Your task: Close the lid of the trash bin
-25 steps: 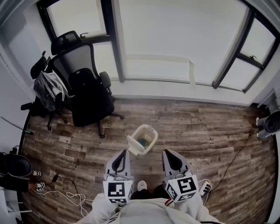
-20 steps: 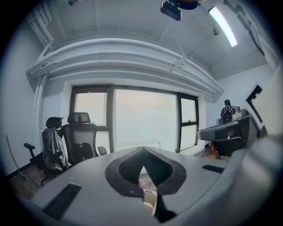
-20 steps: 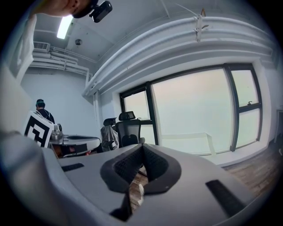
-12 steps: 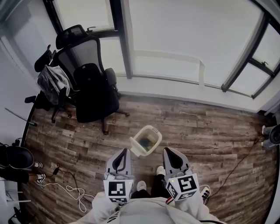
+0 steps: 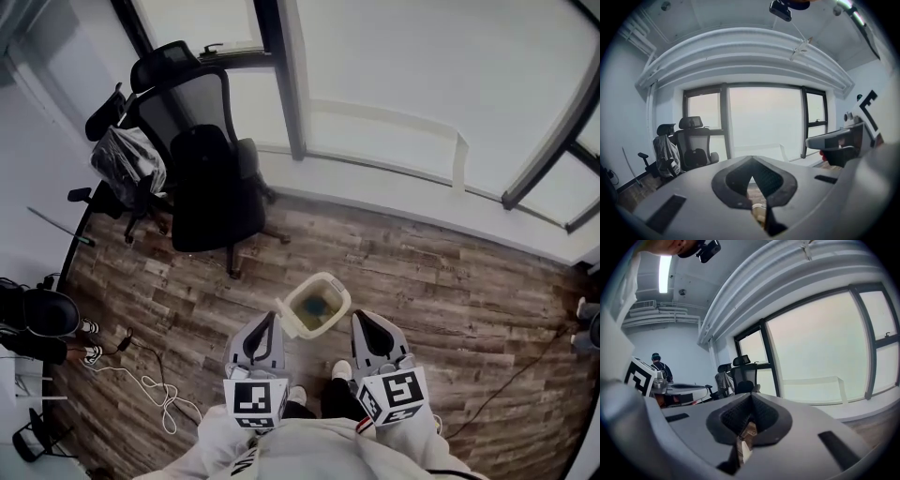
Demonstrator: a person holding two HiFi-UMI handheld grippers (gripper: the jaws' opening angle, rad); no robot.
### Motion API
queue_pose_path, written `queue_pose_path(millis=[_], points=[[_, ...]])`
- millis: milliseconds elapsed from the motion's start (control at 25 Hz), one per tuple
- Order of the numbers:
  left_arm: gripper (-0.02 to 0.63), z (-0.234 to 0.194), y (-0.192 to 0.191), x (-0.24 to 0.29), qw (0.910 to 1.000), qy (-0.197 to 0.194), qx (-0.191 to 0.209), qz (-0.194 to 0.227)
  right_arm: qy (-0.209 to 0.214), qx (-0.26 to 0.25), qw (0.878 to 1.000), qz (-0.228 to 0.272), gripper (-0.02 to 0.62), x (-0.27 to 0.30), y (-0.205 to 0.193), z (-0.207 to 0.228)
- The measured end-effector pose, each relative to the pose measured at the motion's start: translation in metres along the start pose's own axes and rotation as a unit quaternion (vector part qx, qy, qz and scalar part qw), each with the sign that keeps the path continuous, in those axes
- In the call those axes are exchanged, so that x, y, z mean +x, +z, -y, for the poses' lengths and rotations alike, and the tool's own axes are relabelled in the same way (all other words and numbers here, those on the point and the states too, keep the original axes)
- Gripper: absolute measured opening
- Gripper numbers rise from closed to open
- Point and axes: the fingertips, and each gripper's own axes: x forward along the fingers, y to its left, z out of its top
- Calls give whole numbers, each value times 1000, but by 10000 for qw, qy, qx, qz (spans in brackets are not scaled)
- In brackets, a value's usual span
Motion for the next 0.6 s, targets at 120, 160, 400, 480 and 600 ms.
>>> queue_pose_path(millis=[120, 160, 400, 480, 600], points=[[5, 7, 7, 19, 9999, 149, -25, -33, 140, 40, 9999, -1, 23, 8, 5, 19], [5, 10, 8, 22, 9998, 195, -34, -36, 188, 43, 9998, -11, 23, 9, 5, 24], [5, 20, 7, 32, 9993, 359, -33, -112, 292, 95, 9994, -153, 23, 18, -2, 48], [5, 16, 3, 36, 9990, 418, -61, -163, 329, 91, 9992, -210, 23, 24, -6, 51], [5, 7, -6, 39, 9985, 481, -137, -237, 382, 79, 9987, -318, 23, 35, -14, 50]])
